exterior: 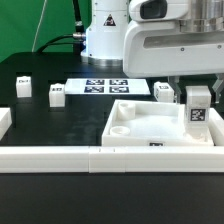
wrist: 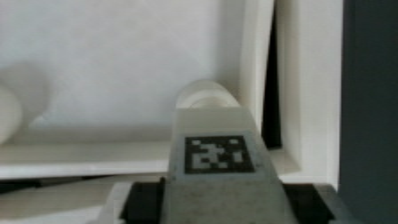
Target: Assemble one leg
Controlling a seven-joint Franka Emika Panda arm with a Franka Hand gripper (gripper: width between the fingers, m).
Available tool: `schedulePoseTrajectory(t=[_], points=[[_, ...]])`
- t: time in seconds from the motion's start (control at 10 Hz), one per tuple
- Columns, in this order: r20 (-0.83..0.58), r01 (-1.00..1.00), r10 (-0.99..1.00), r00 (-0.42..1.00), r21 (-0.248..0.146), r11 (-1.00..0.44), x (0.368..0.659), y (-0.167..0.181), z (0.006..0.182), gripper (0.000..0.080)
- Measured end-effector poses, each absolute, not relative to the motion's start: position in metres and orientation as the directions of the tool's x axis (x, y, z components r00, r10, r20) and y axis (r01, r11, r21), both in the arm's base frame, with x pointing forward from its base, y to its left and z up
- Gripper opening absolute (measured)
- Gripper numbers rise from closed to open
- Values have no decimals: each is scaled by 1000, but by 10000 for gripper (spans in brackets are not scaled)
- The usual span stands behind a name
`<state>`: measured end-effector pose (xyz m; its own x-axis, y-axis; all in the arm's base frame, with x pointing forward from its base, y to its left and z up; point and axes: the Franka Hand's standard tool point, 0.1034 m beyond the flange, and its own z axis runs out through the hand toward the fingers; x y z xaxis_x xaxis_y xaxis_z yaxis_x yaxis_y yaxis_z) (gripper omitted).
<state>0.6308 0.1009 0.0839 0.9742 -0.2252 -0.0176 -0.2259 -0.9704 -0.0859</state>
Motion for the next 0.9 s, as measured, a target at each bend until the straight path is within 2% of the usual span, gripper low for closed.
schedulePoseTrajectory(t=[0.1,0.4,0.6,0.9], points=[[-22,-370,-370,929,-92,-924,630,104,84,290],[-34,-604,-604,796,-100,-791,632,112,84,290],[-56,-769,-768,638,-91,-632,631,116,83,290],[-73,-914,-911,405,-73,-400,630,120,83,291]])
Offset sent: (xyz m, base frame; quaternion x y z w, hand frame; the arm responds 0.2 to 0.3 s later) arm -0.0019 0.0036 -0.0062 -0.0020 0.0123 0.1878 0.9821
